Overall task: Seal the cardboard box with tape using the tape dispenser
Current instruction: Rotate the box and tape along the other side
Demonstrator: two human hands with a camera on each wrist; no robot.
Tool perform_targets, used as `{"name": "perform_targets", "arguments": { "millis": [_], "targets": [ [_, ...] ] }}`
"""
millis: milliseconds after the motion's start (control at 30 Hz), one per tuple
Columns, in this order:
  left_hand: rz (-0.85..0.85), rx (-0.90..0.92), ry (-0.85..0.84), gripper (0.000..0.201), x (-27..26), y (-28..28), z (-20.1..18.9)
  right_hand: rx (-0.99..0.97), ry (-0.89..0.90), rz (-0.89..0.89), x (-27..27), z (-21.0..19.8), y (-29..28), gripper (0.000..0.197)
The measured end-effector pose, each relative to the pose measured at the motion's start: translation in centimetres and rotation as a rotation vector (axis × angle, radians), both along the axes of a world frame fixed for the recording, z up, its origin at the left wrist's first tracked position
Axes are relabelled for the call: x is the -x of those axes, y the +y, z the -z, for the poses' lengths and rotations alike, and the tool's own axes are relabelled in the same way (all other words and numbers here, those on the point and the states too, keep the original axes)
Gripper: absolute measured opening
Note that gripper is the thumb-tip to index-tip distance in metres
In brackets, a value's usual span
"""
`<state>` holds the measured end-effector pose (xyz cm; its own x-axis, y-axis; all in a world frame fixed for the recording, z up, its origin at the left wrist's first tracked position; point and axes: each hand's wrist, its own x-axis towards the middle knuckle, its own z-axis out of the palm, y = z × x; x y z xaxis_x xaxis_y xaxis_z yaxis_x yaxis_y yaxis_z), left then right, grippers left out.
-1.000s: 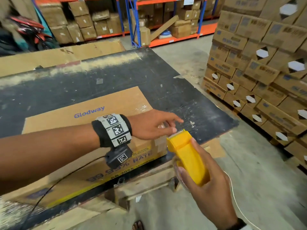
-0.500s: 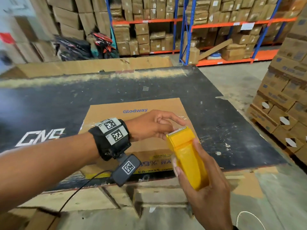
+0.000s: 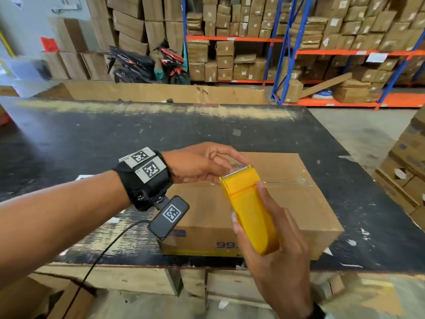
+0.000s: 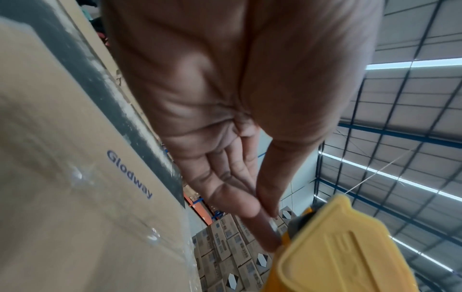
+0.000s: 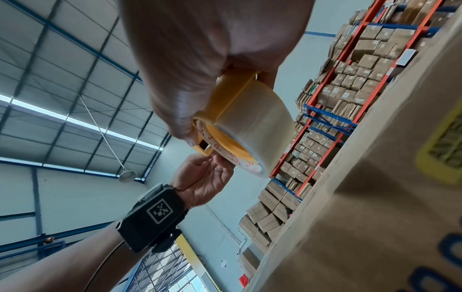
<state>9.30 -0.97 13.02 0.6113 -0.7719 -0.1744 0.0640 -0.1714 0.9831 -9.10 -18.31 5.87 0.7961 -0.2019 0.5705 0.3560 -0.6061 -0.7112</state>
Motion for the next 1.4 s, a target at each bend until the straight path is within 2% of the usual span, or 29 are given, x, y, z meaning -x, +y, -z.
{"name": "perform_targets", "arguments": {
  "millis": [133, 200, 267, 333, 433, 633, 866, 1100, 1233, 1333, 1400],
  "targets": [
    [-0.006, -0.124, -0.208, 0.045, -3.3, 4.3, -1.4, -0.021, 0.074, 0.032, -2.3, -1.1, 5.6, 0.081],
    [-0.077, -0.161, -0.314, 0.047, -6.7, 6.9, -2.7, -0.007, 0.116, 0.046, -3.0, -1.6, 8.0, 0.080],
    [-0.191, -0.154, -0.358, 0.046, -10.7, 9.8, -4.2, -0.002, 0.146, 0.081, -2.8, -2.2, 10.0, 0.080],
    [-0.205, -0.171, -0.345, 0.039, -14.5, 12.0, -5.0, 0.040, 0.159, 0.139, -2.5, -2.6, 12.0, 0.083],
    [-0.104, -0.239, -0.308, 0.038, -18.4, 12.6, -3.6, 0.045, 0.205, 0.212, -3.3, -3.1, 14.7, 0.085],
    [-0.025, -0.405, -0.442, 0.035, -23.9, 11.9, 2.4, -0.023, 0.451, 0.196, -8.1, -3.5, 17.8, 0.075],
    [-0.022, -0.526, -0.468, 0.039, -27.0, 11.7, 8.3, 0.083, 0.544, 0.189, -12.5, -1.8, 19.2, 0.074],
    [0.069, -0.623, -0.464, 0.033, -28.0, 11.4, 11.4, 0.127, 0.597, 0.217, -14.2, -1.2, 19.2, 0.073],
    [0.092, -0.703, -0.453, 0.040, -27.8, 11.3, 11.9, 0.163, 0.658, 0.215, -14.3, -1.0, 19.4, 0.074],
    [0.084, -0.809, -0.670, 0.047, -27.5, 11.9, 11.3, 0.182, 0.669, 0.229, -14.1, -1.0, 19.4, 0.073],
    [-0.012, -0.704, -0.805, 0.042, -26.9, 13.1, 10.9, 0.171, 0.662, 0.235, -13.9, -1.0, 19.4, 0.073]
  ]
}}
